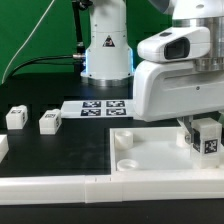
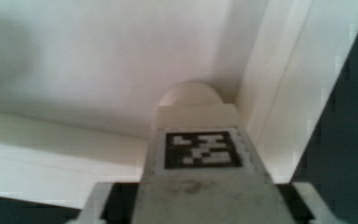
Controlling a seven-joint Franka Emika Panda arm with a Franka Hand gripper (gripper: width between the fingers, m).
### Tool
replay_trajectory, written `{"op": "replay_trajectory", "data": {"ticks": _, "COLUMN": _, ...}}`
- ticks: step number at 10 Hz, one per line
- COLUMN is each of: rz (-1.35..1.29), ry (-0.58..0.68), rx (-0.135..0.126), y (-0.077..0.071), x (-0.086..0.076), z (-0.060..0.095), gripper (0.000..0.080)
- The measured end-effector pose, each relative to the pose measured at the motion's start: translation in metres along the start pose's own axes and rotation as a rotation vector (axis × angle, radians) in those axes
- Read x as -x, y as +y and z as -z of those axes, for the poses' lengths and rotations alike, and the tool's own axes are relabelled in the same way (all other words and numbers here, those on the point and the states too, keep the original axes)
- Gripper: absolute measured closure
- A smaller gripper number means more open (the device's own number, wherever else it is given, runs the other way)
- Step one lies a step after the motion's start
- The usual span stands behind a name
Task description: Assemble one leg
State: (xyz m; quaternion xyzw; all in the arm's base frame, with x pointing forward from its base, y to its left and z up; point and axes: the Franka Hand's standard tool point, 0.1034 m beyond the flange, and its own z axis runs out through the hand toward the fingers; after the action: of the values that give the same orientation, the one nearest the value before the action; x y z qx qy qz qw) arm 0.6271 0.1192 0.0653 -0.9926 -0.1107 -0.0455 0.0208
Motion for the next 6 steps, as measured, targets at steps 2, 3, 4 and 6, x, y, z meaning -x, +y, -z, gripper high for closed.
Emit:
{"op": "replay_trajectory", "data": {"ticks": 2, "rz": -0.023, "ry": 0.000, "rx": 0.001, "y": 0.0002, "x": 0.0000, "z": 0.0000, "gripper": 0.0511}}
{"op": "replay_trajectory", "data": {"ticks": 3, "rz": -0.183, "ry": 0.007, "rx": -0.003, "y": 0.0000, "x": 0.0004, "z": 0.0002, "gripper": 0.0511}}
{"op": "replay_trajectory", "data": {"ticks": 4, "rz": -0.360, "ry": 0.008, "rx": -0.005, "y": -0.0001, "x": 0.0010, "z": 0.0010, "gripper": 0.0511}}
{"op": "replay_trajectory", "data": {"ticks": 6, "rz": -0.616, "ry": 0.005, "rx": -0.003, "y": 0.0015, "x": 0.0016, "z": 0.0010, "gripper": 0.0511}}
